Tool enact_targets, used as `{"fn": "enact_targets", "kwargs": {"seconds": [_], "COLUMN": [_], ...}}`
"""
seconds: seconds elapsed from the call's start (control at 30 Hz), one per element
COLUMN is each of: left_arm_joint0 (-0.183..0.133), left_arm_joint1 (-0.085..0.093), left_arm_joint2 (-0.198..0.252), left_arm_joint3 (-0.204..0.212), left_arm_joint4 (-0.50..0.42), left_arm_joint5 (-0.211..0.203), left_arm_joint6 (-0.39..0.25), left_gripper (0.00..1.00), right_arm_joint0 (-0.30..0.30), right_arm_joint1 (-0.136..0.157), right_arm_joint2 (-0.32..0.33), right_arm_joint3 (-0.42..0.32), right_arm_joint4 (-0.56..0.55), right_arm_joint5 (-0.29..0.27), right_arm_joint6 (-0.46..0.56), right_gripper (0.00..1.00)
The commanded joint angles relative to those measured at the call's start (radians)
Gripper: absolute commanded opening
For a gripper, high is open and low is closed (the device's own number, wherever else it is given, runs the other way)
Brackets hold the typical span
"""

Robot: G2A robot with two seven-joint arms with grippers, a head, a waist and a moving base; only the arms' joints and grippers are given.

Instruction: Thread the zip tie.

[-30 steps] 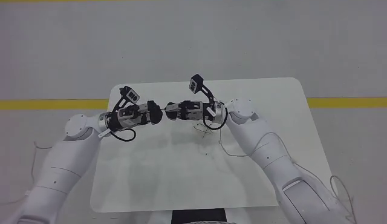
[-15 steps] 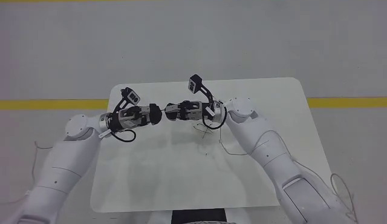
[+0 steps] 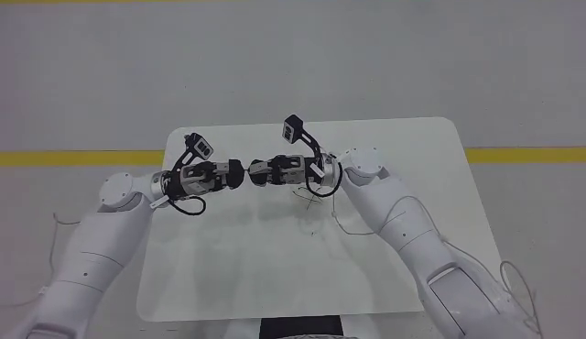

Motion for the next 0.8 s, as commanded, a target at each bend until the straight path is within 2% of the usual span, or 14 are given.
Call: {"fn": "enact_targets", "kwargs": {"seconds": [0.0,0.17,0.37,0.4,0.43,0.63,0.77], "left_arm_joint0": [0.0,0.003,0.004,0.004,0.004,0.008,0.016], "left_arm_joint1": [0.0,0.0,-0.001,-0.001,-0.001,0.002,0.008], "left_arm_joint2": [0.0,0.001,0.001,0.001,0.0,-0.02,-0.051], "left_arm_joint3": [0.0,0.003,0.004,0.004,0.003,0.01,0.012], "left_arm_joint4": [0.0,0.002,0.003,0.002,0.001,-0.009,-0.023], "left_arm_joint5": [0.0,0.001,0.001,0.0,-0.002,-0.019,-0.031], "left_arm_joint6": [0.0,-0.002,-0.004,-0.005,-0.005,-0.011,-0.022], "left_gripper": [0.09,0.0,0.0,0.0,0.0,0.0,0.0], "right_arm_joint0": [0.001,0.002,0.002,0.001,0.001,-0.005,-0.014], "right_arm_joint1": [0.0,0.001,0.001,0.001,0.002,0.016,0.037], "right_arm_joint2": [-0.001,-0.005,-0.008,-0.007,-0.005,0.031,0.069], "right_arm_joint3": [0.001,0.002,0.002,0.002,0.002,-0.006,-0.03], "right_arm_joint4": [0.001,0.007,0.015,0.019,0.021,0.015,-0.057], "right_arm_joint5": [0.0,-0.004,-0.008,-0.009,-0.009,-0.024,-0.056], "right_arm_joint6": [0.0,0.001,0.001,-0.002,-0.006,-0.016,-0.045], "right_gripper": [0.0,0.0,0.0,0.6,1.0,1.0,1.0]}}
